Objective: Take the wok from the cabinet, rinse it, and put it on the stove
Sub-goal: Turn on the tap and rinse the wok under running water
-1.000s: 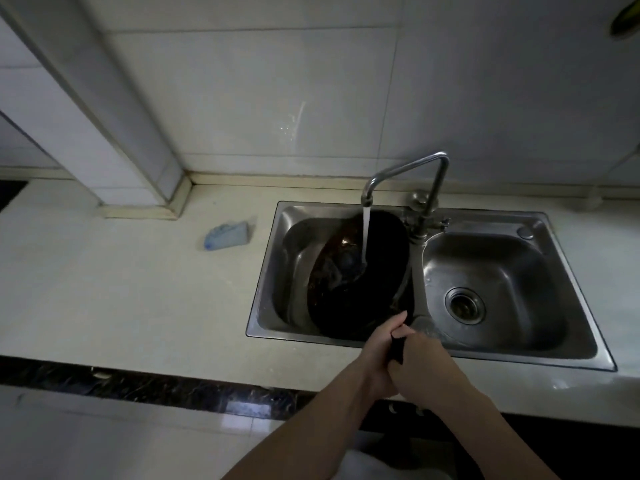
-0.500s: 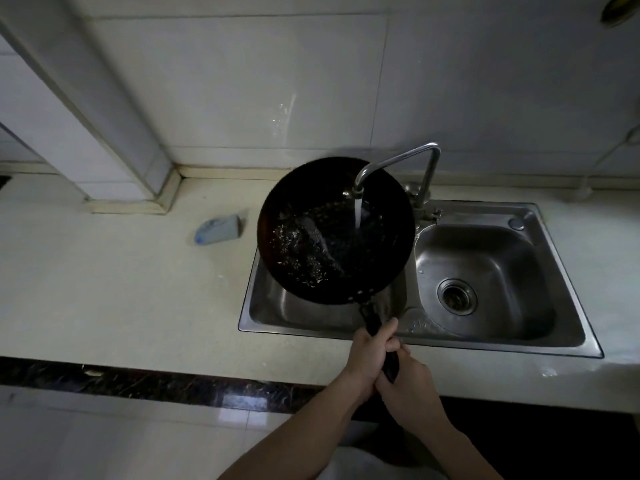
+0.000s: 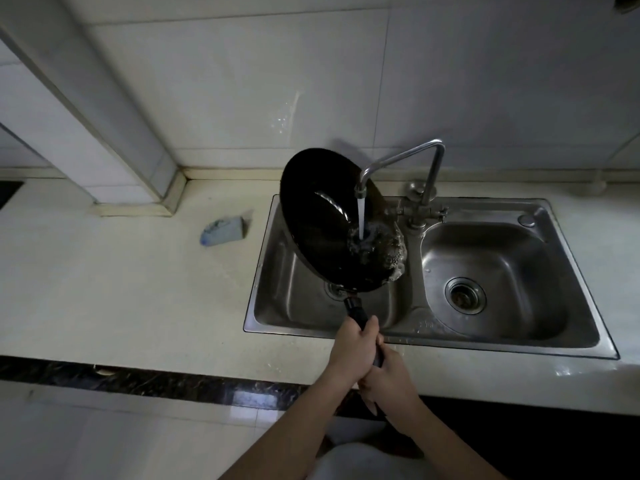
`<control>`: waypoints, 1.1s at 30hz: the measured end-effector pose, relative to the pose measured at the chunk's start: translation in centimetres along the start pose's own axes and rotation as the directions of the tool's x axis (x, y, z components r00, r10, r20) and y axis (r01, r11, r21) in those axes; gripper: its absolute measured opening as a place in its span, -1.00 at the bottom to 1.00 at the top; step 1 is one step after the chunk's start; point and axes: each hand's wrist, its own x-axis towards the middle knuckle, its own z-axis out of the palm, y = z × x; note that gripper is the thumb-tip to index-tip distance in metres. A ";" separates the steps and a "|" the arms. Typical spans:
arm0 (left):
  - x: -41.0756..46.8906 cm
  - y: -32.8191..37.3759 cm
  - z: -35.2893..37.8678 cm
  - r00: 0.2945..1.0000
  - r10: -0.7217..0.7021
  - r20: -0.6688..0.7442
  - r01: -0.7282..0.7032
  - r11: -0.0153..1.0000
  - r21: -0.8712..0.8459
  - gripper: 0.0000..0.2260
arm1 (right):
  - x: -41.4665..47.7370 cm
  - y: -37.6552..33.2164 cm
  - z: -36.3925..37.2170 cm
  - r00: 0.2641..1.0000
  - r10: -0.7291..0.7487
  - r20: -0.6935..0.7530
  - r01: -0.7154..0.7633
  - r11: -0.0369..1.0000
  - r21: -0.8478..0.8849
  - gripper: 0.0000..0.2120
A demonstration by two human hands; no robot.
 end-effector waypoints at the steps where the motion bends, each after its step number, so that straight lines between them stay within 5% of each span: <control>1: -0.1 0.3 0.0 1.000 -0.028 -0.005 0.028 0.999 -0.019 -0.76 | -0.2 -0.3 0.0 0.999 0.038 0.030 -0.040 0.998 0.053 -0.81; 8: 0.7 1.0 0.1 0.962 -0.268 0.050 0.273 0.942 -0.195 -0.77 | -0.9 -3.2 -0.6 0.972 0.213 0.100 -0.228 0.958 0.174 -0.85; 16: 0.9 0.8 1.0 0.862 -0.437 0.259 0.508 0.741 -0.440 -0.67 | 0.6 -4.9 -2.0 0.986 0.163 -0.039 -0.163 0.874 -0.458 -0.95; 20: 0.6 0.2 1.4 0.819 -0.432 0.378 0.565 0.723 -0.398 -0.69 | 0.7 -3.3 -2.0 0.996 0.061 -0.069 -0.091 0.759 -0.644 -0.65; 28: 2.1 -1.1 3.0 0.846 -0.335 0.416 0.513 0.724 -0.461 -0.49 | 0.5 -0.2 -3.5 0.981 -0.155 -0.119 0.034 0.735 -0.678 -0.69; 33: 3.0 -1.8 2.8 0.935 -0.239 0.261 0.347 0.764 -0.544 -0.59 | 1.7 1.3 -3.3 0.962 -0.258 -0.083 0.147 0.754 -0.640 -0.75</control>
